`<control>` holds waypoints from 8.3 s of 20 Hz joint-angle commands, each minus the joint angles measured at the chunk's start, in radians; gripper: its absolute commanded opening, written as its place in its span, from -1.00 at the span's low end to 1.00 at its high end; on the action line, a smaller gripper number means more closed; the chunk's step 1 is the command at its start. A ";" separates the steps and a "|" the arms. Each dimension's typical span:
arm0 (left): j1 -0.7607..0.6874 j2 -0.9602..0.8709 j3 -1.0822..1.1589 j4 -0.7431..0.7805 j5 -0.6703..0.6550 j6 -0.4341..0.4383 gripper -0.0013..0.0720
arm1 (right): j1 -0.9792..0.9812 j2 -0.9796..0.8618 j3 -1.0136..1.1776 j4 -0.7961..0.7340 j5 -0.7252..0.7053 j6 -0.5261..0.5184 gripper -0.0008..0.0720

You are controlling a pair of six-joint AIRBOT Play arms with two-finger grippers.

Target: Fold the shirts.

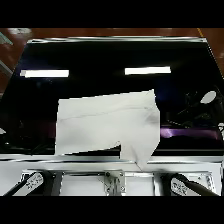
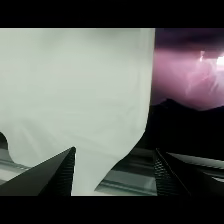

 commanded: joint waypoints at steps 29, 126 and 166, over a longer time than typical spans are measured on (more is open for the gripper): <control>-0.240 -0.101 -0.048 -0.265 0.096 0.024 -0.87 | -0.134 0.027 -0.472 0.236 -0.271 -0.089 0.66; -0.840 -0.305 0.897 -0.614 0.529 0.029 -0.87 | 0.432 0.122 0.384 0.177 0.042 0.407 -0.80; -0.496 0.222 0.738 -0.532 0.206 -0.048 -0.87 | 0.383 -0.232 -0.077 0.325 -0.470 0.378 0.90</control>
